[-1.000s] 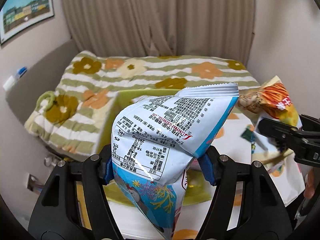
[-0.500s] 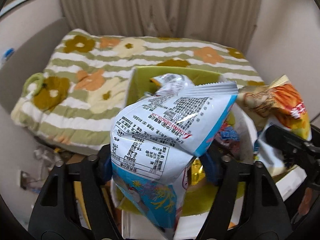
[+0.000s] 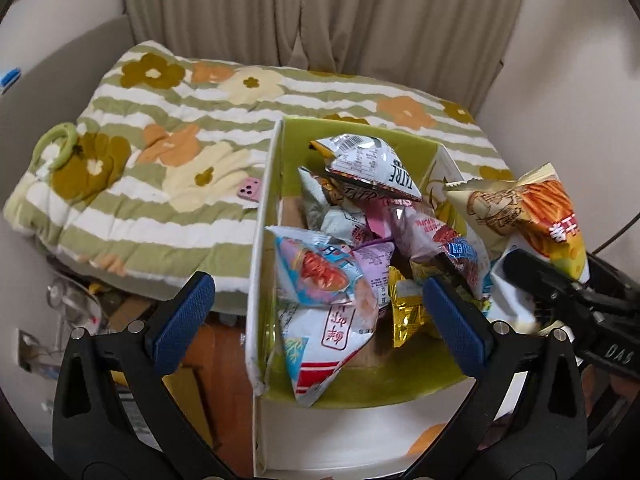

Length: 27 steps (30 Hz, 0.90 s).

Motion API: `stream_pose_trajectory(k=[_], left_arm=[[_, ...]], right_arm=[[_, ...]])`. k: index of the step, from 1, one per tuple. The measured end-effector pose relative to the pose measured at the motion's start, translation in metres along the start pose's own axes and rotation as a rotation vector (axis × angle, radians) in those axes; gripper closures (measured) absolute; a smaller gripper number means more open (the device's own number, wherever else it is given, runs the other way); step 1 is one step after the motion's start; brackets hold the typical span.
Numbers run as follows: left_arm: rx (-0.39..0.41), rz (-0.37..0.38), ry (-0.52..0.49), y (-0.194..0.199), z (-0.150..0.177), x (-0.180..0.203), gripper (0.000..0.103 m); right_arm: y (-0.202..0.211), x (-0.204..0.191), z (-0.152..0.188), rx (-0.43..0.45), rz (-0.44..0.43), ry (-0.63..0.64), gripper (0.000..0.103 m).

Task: Organize snacks
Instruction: 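Carry both bags over the green box and release them inside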

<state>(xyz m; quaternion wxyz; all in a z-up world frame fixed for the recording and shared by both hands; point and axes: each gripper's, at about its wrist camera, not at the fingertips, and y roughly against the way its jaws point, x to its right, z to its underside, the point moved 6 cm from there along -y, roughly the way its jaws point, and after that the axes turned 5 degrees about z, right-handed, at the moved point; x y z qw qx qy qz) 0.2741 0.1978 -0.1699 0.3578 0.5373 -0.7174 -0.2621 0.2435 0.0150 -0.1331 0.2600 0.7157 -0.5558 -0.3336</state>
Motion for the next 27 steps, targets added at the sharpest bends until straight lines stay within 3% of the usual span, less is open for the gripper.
stream_pose_trajectory(k=[6,9,10,11,18,27], left_arm=[[0.021,-0.052,-0.013,0.011,0.002,-0.010,0.000],[0.030,-0.055,0.019,0.014,0.004,-0.022,0.000],[0.027,-0.055,0.028,0.014,0.005,-0.025,0.000],[0.018,-0.055,0.038,0.012,0.008,-0.027,0.000],[-0.023,-0.051,0.056,0.000,0.026,-0.028,0.000],[0.014,-0.035,0.034,0.014,0.018,-0.013,0.000]], right_arm=[[-0.011,-0.019,0.003,0.070,-0.003,0.048,0.035],[-0.024,-0.022,0.008,0.062,0.016,0.063,0.018],[-0.026,-0.020,0.009,0.070,0.017,0.059,0.006],[-0.027,-0.017,0.010,0.072,0.011,0.053,0.000],[-0.029,-0.007,0.018,0.054,0.035,0.038,0.000],[-0.006,-0.005,0.009,0.092,0.037,0.024,0.000]])
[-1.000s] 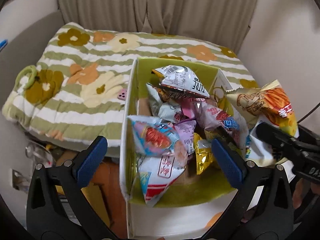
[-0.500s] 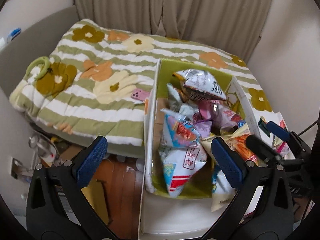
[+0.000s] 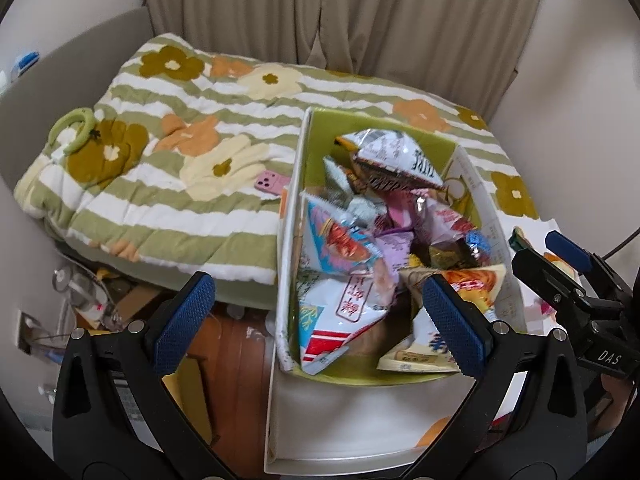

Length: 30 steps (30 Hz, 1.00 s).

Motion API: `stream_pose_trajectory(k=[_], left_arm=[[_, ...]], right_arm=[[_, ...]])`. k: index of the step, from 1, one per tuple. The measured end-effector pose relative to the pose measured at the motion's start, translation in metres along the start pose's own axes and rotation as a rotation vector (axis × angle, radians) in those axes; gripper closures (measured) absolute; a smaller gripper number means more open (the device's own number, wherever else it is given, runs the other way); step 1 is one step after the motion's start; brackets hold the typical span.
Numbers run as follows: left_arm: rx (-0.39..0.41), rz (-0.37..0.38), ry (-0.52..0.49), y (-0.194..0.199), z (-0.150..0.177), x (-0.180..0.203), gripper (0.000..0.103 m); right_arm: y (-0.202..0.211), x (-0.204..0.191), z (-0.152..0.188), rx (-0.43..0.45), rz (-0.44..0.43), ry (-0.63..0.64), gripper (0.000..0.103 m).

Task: Organize snacks
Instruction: 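Carry both bags over the green box and release them inside, then move both tools back toward the pink bag and clear pouch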

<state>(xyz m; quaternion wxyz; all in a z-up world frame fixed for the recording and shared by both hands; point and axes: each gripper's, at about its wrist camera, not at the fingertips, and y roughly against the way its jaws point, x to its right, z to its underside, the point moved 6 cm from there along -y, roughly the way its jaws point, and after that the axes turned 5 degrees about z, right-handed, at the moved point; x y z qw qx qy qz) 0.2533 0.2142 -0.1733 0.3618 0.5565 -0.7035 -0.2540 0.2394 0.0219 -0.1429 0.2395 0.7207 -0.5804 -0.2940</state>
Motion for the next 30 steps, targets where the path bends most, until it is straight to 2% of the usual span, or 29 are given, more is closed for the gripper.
stream_pose_trajectory(k=[10,16,24,30], left_arm=[[0.069,0.019,-0.058,0.034,-0.009,0.029,0.000],[0.086,0.079,-0.111,0.046,-0.009,0.062,0.000],[0.088,0.175,-0.205,0.047,-0.003,0.134,0.000],[0.067,0.217,-0.246,0.032,0.009,0.199,0.000]], right_arm=[[0.039,0.006,-0.005,0.031,0.017,-0.026,0.000],[0.073,0.025,-0.004,0.046,0.066,-0.049,0.000],[0.124,0.086,0.010,0.052,0.192,-0.104,0.000],[0.153,0.150,0.023,0.041,0.297,-0.115,0.000]])
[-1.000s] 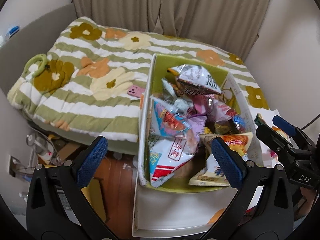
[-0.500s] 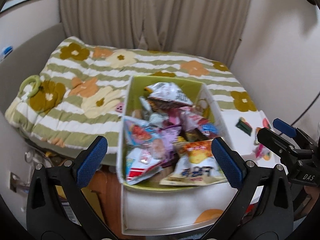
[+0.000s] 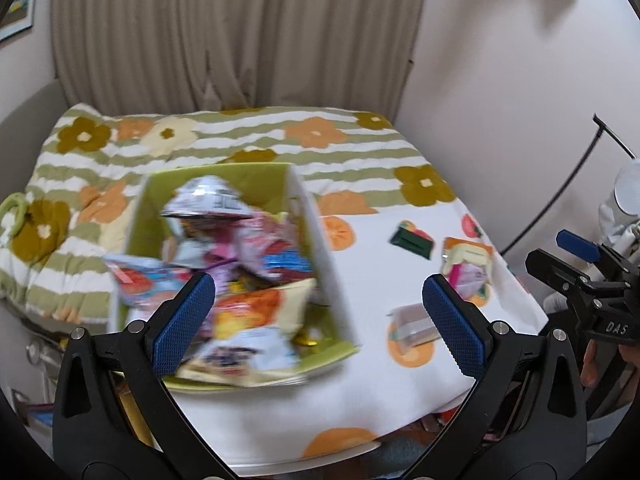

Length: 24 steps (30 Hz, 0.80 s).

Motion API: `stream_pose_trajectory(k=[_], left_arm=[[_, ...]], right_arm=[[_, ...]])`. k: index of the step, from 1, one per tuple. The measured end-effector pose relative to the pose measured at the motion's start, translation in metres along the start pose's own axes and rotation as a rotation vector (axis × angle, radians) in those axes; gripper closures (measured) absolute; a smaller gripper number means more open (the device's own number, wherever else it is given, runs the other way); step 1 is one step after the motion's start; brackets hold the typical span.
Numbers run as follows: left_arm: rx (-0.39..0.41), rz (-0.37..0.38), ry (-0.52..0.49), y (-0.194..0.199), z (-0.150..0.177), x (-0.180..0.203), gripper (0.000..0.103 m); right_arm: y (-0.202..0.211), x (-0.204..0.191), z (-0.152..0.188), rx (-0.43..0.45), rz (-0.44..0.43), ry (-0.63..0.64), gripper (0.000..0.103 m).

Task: Organize snacks
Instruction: 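Move both tools back toward the pink bag and clear pouch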

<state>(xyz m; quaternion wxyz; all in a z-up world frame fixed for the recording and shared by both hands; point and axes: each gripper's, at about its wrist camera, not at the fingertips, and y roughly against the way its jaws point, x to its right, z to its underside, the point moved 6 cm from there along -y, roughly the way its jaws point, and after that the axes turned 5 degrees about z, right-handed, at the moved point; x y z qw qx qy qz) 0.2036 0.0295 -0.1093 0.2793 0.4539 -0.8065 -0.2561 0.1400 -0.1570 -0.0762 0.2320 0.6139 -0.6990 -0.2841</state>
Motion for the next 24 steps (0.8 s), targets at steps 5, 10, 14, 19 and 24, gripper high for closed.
stream_pose_trajectory(k=[5,10,14,19,24], left_arm=[[-0.071,0.034,0.011,-0.044,0.010,0.054,0.000],[-0.139,0.028,-0.020,-0.086,0.027,0.096,0.000],[-0.231,0.047,-0.135,-0.128,0.043,0.127,0.000],[-0.365,0.030,-0.377,-0.173,0.073,0.151,0.000],[-0.465,0.029,-0.569,-0.211,0.106,0.165,0.000]], right_arm=[[-0.010,0.062,0.010,-0.052,0.014,-0.027,0.000],[-0.033,0.112,0.024,-0.125,-0.005,-0.018,0.000],[-0.054,0.137,0.036,-0.189,-0.034,0.000,0.000],[-0.087,0.152,0.053,-0.264,-0.079,0.038,0.000],[-0.118,0.154,0.070,-0.315,-0.117,0.054,0.000]])
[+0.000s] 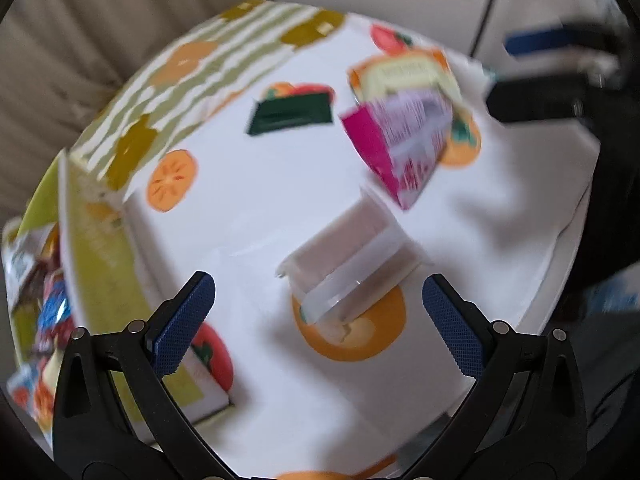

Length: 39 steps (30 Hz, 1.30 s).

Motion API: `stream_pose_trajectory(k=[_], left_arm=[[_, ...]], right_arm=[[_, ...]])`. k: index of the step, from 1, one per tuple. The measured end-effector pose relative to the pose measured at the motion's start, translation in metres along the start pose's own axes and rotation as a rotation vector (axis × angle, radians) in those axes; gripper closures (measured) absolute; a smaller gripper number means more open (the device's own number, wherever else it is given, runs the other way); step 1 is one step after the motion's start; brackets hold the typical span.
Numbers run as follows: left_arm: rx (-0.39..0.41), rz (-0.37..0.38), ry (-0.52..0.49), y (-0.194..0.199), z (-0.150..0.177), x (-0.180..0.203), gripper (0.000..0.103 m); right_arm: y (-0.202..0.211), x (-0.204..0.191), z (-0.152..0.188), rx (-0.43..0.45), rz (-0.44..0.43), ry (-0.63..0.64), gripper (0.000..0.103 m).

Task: Organize snacks
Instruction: 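Move both tools back toward the pink bag and clear pouch, then grasp the clear pouch with the left tool while the right tool grasps the pink bag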

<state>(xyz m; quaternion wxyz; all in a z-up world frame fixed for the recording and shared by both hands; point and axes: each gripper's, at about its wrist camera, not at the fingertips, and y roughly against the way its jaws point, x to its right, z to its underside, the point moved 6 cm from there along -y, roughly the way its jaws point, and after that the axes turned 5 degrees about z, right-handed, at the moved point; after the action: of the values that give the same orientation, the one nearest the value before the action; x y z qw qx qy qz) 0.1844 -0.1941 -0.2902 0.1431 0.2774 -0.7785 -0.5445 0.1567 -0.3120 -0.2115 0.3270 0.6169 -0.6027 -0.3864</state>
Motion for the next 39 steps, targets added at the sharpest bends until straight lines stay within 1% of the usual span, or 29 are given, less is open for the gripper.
stream_pose_trajectory(k=[5,7,8,10,13,17,20,24,28,32,39], left_arm=[[-0.033,0.022,-0.100,-0.035,-0.003,0.011,0.000],[-0.043,0.028,-0.128,-0.045,-0.003,0.014,0.000],[-0.047,0.043,-0.139,-0.050,-0.003,0.015,0.000],[-0.050,0.067,-0.149,-0.058,-0.002,0.015,0.001],[-0.057,0.097,-0.159,-0.065,-0.001,0.016,0.010],[-0.046,0.087,-0.188,-0.072,0.000,0.016,0.012],[-0.038,0.092,-0.196,-0.074,0.000,0.016,0.013],[-0.026,0.111,-0.192,-0.077,-0.001,0.014,0.014],[-0.020,0.110,-0.179,-0.075,0.001,0.015,0.018],[-0.035,0.081,-0.120,-0.073,0.003,0.011,0.021],[-0.037,0.079,0.030,-0.064,0.017,-0.004,0.022]], right_arm=[[-0.029,0.001,0.005,-0.031,-0.025,0.003,0.000],[-0.037,0.000,0.007,-0.036,-0.024,0.013,0.000],[-0.043,0.000,0.008,-0.040,-0.024,0.022,0.000],[-0.049,-0.002,0.010,-0.045,-0.021,0.036,0.000],[-0.057,-0.004,0.013,-0.042,-0.024,0.059,0.000],[-0.063,-0.009,0.015,-0.020,-0.013,0.128,0.002],[-0.066,-0.012,0.014,-0.004,-0.008,0.176,0.003],[-0.070,-0.017,0.016,0.009,-0.005,0.235,0.003],[-0.078,-0.020,0.018,0.009,-0.022,0.271,0.003],[-0.083,-0.020,0.019,-0.004,-0.008,0.266,0.003],[-0.090,-0.020,0.015,-0.003,0.027,0.198,0.003]])
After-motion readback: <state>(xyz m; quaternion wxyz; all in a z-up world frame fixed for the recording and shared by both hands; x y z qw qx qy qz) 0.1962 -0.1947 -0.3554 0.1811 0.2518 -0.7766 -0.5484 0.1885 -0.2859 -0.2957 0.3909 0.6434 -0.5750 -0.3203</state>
